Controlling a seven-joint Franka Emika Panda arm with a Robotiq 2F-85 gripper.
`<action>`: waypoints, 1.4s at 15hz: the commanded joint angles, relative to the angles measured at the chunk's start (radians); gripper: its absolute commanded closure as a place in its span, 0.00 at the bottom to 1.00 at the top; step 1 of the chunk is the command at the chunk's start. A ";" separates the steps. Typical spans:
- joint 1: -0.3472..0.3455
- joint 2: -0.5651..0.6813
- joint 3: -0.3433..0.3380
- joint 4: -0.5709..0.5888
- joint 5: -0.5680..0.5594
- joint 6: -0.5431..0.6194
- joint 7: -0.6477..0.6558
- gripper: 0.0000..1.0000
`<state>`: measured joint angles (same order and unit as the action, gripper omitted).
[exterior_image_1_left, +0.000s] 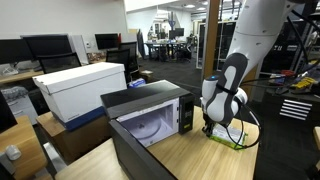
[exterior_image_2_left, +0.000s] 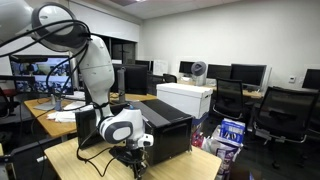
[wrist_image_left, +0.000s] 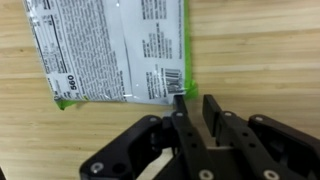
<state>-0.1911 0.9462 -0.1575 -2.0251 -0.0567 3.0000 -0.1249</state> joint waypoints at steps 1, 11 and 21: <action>-0.042 -0.045 0.025 -0.060 -0.027 0.034 -0.043 0.97; -0.095 -0.037 0.021 -0.074 -0.065 -0.035 -0.103 0.98; -0.056 -0.138 -0.025 -0.129 -0.050 -0.013 -0.053 0.63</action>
<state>-0.2939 0.9173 -0.1763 -2.0641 -0.0964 2.9647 -0.2022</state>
